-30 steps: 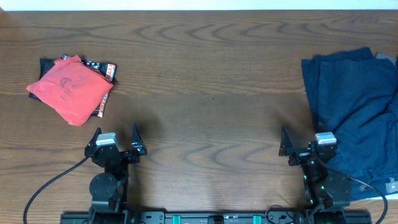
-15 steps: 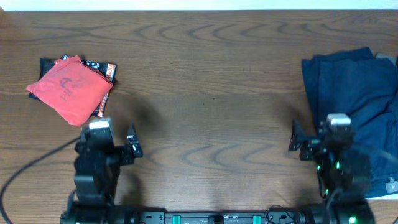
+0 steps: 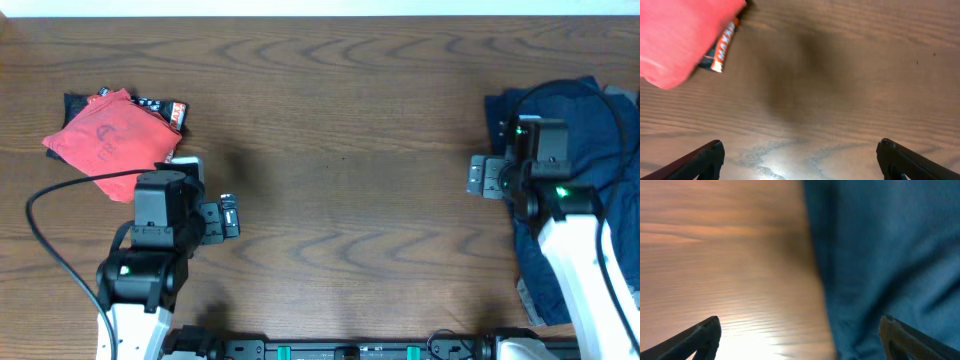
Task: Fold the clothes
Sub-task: 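Move the right gripper over the navy pants pile and grasp its edge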
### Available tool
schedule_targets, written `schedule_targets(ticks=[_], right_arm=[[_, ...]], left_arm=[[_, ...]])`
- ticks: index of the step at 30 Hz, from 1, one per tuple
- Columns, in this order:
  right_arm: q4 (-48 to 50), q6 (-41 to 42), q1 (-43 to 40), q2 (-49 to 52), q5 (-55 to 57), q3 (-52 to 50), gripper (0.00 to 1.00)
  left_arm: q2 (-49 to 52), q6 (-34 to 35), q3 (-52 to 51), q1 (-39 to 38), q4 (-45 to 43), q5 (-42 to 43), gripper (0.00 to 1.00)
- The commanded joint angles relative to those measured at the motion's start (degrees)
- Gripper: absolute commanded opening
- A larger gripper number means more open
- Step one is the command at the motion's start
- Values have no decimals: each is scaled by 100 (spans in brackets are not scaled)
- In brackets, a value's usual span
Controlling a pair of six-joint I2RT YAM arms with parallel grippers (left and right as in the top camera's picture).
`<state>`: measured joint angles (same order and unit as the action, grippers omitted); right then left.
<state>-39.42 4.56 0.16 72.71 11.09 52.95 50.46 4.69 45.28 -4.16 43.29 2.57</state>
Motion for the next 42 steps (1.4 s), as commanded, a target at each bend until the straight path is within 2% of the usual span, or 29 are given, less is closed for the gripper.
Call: schedule_targets(ticks=[1, 2, 5, 9, 18, 23, 27, 33, 42], right_arm=[[-28, 787, -367, 579, 1305, 83, 90], [-28, 885, -481, 754, 1364, 83, 83], [2, 1222, -876, 1305, 1368, 83, 79], [234, 1276, -1211, 1904, 1141, 83, 73], [584, 1274, -1285, 2465, 767, 83, 73], [743, 1169, -1285, 2481, 313, 83, 79], [894, 968, -1285, 2481, -155, 83, 79], [839, 955, -1285, 2481, -26, 81, 79], [782, 1088, -1287, 2481, 393, 57, 72]], left_arm=[[120, 55, 114, 33, 15, 153, 98], [151, 57, 114, 33, 15, 153, 98], [197, 57, 114, 33, 15, 153, 98], [197, 57, 114, 33, 11, 153, 98], [197, 57, 114, 33, -13, 153, 98], [197, 57, 114, 33, -44, 153, 98], [197, 57, 114, 33, -72, 153, 98], [197, 57, 114, 33, -70, 153, 98], [197, 57, 114, 33, -70, 153, 98]])
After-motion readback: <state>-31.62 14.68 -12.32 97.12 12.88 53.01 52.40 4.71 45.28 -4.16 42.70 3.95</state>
